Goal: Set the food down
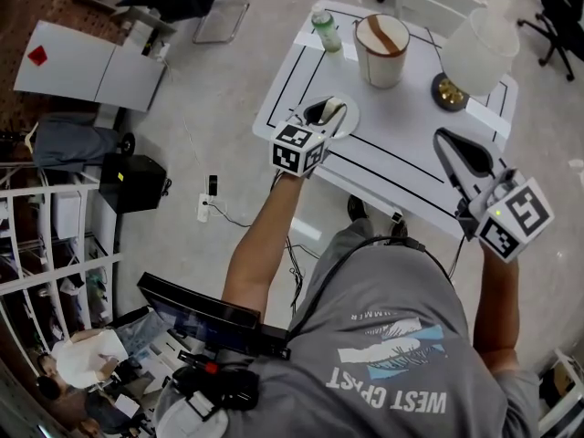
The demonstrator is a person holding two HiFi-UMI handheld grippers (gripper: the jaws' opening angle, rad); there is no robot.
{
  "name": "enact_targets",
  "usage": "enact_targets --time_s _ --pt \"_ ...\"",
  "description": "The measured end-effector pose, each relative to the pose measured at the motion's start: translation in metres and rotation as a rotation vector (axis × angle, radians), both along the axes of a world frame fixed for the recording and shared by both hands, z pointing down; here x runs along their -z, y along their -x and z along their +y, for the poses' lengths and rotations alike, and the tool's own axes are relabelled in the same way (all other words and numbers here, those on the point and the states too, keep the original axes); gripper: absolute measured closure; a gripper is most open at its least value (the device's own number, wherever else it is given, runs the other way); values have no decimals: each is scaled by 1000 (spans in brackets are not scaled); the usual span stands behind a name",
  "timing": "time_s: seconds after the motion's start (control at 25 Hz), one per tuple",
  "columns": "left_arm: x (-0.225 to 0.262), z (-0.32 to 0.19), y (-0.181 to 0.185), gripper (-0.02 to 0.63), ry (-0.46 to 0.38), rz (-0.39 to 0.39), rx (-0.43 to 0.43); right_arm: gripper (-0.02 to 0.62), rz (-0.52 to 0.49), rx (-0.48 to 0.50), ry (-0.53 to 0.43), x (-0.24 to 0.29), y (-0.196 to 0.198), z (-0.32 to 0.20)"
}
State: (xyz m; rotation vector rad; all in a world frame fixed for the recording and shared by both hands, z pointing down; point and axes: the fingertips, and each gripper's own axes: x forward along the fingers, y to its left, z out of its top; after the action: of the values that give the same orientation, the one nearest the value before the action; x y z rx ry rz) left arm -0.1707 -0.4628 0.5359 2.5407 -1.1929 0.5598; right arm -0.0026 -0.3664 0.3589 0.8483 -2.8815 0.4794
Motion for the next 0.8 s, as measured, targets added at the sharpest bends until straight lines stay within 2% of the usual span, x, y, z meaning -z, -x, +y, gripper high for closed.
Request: enact_targets --time_s 0.32,0.8 --pt "-30 -17 4 497 46 -88 -24 586 7 -12 18 -7 -3 -5" --pt "-79 -32 21 497 140 -179 -26 587 21 -31 41 -16 -8 -10"
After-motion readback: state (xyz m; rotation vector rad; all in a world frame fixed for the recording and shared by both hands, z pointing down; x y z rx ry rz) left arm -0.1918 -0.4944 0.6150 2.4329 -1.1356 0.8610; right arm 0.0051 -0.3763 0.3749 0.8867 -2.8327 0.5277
